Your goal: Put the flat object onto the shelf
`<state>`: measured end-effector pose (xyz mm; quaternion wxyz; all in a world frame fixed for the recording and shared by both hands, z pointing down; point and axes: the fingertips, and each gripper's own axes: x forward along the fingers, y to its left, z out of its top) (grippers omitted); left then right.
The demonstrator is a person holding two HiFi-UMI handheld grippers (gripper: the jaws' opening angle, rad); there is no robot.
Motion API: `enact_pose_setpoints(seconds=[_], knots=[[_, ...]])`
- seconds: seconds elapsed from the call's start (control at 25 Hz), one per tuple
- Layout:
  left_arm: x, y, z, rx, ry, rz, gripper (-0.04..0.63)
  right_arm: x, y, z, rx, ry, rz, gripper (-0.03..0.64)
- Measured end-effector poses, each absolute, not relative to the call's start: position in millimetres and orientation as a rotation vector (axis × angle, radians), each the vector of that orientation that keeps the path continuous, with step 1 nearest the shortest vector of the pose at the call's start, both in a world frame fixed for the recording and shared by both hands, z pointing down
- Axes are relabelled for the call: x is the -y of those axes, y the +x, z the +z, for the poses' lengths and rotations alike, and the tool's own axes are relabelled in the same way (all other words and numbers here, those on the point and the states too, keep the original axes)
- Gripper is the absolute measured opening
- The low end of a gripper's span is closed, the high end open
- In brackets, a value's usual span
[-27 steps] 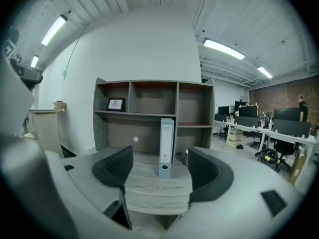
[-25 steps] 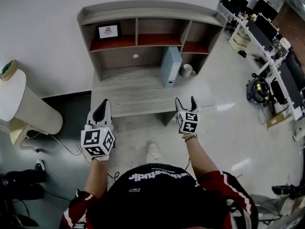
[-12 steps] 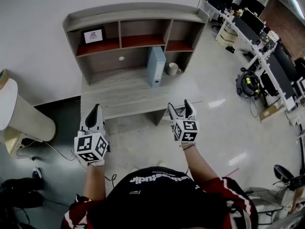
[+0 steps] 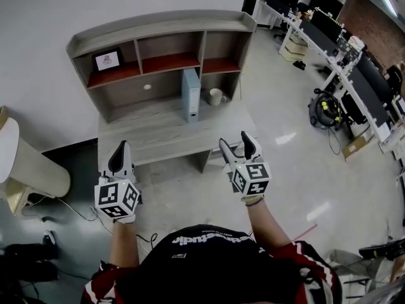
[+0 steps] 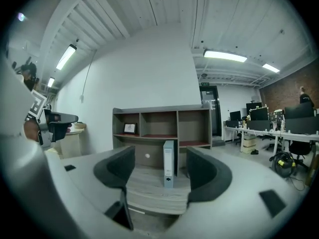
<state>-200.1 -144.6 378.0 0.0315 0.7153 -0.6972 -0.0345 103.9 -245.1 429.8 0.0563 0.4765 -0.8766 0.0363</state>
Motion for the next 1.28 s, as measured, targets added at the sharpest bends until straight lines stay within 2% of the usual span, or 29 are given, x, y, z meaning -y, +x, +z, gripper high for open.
enact_pose_setpoints(seconds=[0.4,0.68,1.28], knots=[[142,-173,368,2.159,2.223,-0.084,0.006,231,106,389,2.807,1.366,0.055,0.214],[132,-181,370,2.182,2.200,-0.081,0.006,221,97,372,2.885,1.276,0.053,0.106],[119,-181,365,2.185,2.211,-0.082,0.006,221,104,362,2.876,1.291,0.072,0.018]])
